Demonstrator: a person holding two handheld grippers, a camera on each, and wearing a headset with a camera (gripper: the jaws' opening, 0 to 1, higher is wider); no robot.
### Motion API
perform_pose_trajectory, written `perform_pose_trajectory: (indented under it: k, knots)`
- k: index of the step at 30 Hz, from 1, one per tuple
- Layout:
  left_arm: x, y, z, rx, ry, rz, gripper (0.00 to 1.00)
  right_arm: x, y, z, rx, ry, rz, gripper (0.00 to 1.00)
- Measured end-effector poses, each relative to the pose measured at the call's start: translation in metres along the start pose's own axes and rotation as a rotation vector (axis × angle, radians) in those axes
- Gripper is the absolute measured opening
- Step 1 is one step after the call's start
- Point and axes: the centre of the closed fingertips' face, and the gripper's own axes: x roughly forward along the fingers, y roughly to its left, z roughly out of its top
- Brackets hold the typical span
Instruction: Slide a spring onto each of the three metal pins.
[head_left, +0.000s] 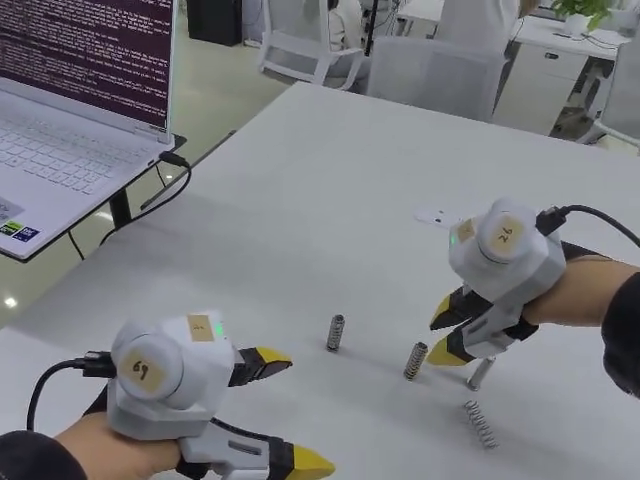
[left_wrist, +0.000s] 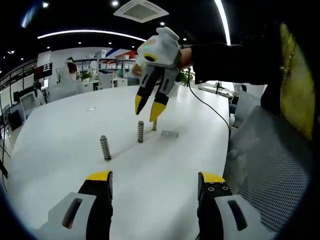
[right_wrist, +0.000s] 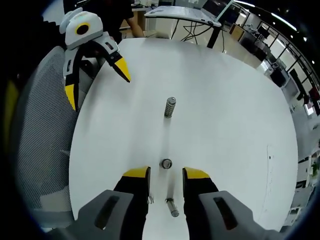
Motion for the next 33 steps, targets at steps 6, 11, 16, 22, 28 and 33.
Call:
perform_pose_trajectory:
  k: [6,11,16,22,28,33]
  knots:
    - [-0.001,-0.001,0.002,0.009,0.004,-0.004,0.65,-0.010,0.005,-0.001,0.026,-0.042,-0.033,0.24]
    - [-0.002,-0.003,0.004,0.015,0.008,-0.007,0.64,-0.017,0.011,-0.003,0.057,-0.084,-0.057,0.25]
    - [-0.002,-0.004,0.004,0.018,0.013,-0.010,0.64,-0.024,0.019,-0.006,0.092,-0.124,-0.071,0.25]
    - [-0.002,-0.005,0.004,0.019,0.014,-0.013,0.64,-0.030,0.030,-0.013,0.122,-0.156,-0.095,0.25]
    - [-0.002,-0.006,0.004,0.019,0.016,-0.013,0.64,-0.034,0.038,-0.024,0.155,-0.171,-0.109,0.26]
    - [-0.002,-0.007,0.005,0.018,0.017,-0.014,0.64,-0.037,0.044,-0.031,0.187,-0.185,-0.120,0.26]
